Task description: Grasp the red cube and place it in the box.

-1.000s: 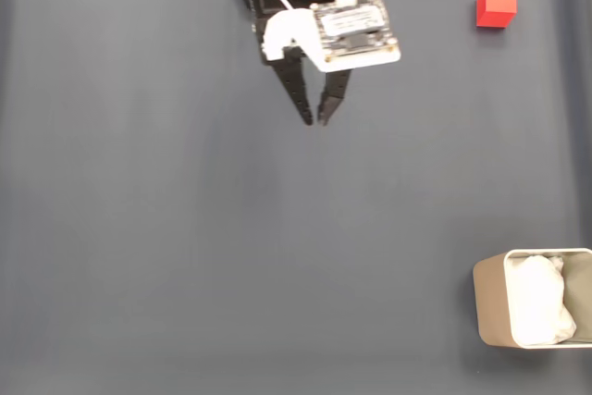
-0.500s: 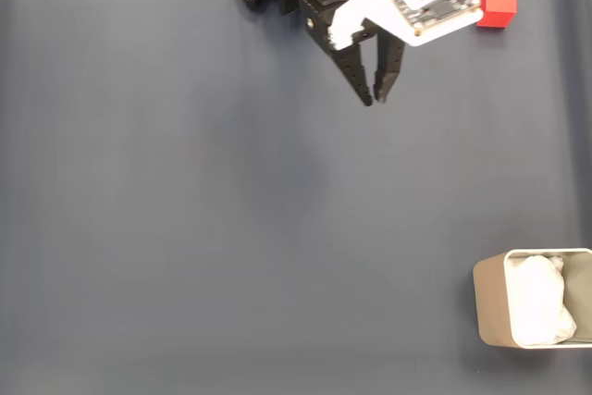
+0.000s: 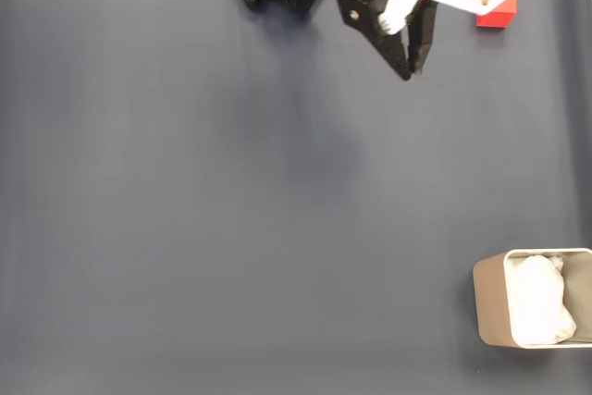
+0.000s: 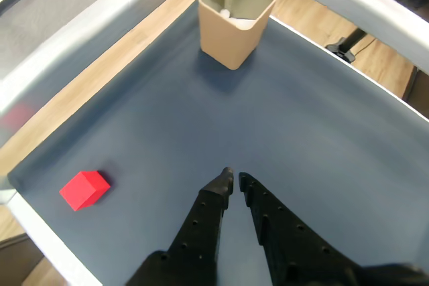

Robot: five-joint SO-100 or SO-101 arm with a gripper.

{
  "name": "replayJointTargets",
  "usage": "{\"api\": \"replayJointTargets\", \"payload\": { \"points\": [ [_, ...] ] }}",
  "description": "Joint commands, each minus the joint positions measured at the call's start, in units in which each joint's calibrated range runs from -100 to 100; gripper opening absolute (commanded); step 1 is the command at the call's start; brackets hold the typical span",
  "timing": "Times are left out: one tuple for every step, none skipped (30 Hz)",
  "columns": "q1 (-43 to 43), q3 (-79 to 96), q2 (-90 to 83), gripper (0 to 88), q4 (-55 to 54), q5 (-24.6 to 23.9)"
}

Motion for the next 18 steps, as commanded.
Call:
{"api": "replayJointTargets", "payload": {
  "points": [
    [-4.14, 1.00, -1.66, 1.0, -1.38, 0.68],
    [-5.27, 1.36, -2.01, 1.1, -1.54, 0.68],
    [-6.13, 1.54, -2.10, 1.3, -1.63, 0.68],
    [-6.98, 1.63, -2.18, 1.4, -1.63, 0.63],
    [-7.62, 1.82, -2.36, 1.6, -1.63, 0.63],
    [-8.04, 2.09, -2.53, 1.6, -1.63, 0.73],
    [-8.54, 2.46, -2.88, 1.6, -1.63, 0.78],
    [-8.89, 2.91, -3.48, 1.6, -1.46, 0.93],
    [-9.25, 3.28, -4.00, 1.6, -1.30, 1.07],
    [-9.53, 3.73, -4.44, 1.6, -1.13, 1.22],
    [-9.89, 4.10, -4.78, 1.6, -0.97, 1.42],
    [-10.24, 4.46, -5.13, 1.6, -0.97, 1.56],
    [-10.81, 4.83, -5.56, 1.6, -0.97, 1.76],
    [-11.52, 5.19, -5.91, 1.6, -0.97, 1.90],
    [-12.23, 5.47, -6.26, 1.6, -0.97, 2.00],
    [-13.16, 5.83, -6.52, 1.6, -0.97, 2.05],
    [-13.94, 6.01, -6.69, 1.6, -0.97, 2.05],
    [-14.79, 6.20, -6.86, 1.6, -0.97, 2.05]
  ]
}}
